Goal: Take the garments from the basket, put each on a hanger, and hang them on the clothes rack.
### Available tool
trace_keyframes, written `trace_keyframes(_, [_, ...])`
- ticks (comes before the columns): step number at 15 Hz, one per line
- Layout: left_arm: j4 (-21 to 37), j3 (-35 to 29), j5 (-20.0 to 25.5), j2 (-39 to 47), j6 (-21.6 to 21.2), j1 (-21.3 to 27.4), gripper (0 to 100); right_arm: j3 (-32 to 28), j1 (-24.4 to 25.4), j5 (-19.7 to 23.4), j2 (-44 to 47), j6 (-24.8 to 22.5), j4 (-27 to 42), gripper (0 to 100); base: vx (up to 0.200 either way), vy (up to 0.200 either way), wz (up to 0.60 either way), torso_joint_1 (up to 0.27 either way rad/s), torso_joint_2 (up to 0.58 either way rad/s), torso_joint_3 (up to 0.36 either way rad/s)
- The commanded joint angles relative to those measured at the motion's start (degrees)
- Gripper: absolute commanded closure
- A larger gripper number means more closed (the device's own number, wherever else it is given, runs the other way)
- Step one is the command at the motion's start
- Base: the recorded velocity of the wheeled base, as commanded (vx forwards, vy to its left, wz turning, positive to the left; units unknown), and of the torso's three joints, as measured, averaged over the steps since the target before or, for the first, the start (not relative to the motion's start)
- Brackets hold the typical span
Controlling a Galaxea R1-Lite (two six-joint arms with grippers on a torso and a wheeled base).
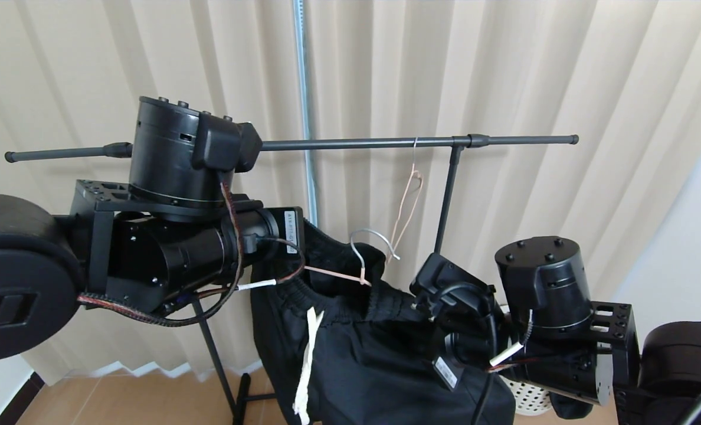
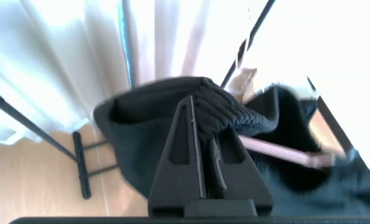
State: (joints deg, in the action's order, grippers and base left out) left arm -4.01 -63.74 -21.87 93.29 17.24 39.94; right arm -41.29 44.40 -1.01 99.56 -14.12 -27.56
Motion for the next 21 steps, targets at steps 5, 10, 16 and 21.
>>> trace_keyframes(5, [0.41,2.22,-0.19,0.22,-2.12,4.62,100,-1.07,1.92,-0.48,-0.51,3.22,-0.12,100,0.000,0.000,0.00,0.000,0.00,0.000])
trace_keyframes(10, [0.06,9.96,-0.01,-6.28,-8.80,4.71,100,-3.18,-0.72,-0.39,-0.68,4.89,-0.03,100,0.000,0.000,0.00,0.000,0.00,0.000])
trace_keyframes(16, [-0.21,14.53,0.16,-5.93,-9.06,5.77,100,-3.36,-0.80,0.13,-1.83,7.61,-0.12,100,0.000,0.000,0.00,0.000,0.00,0.000])
trace_keyframes(21, [-6.01,14.88,-0.01,-2.06,-8.89,6.47,100,-1.34,0.78,2.51,-4.02,7.52,-0.03,100,0.000,0.000,0.00,0.000,0.00,0.000])
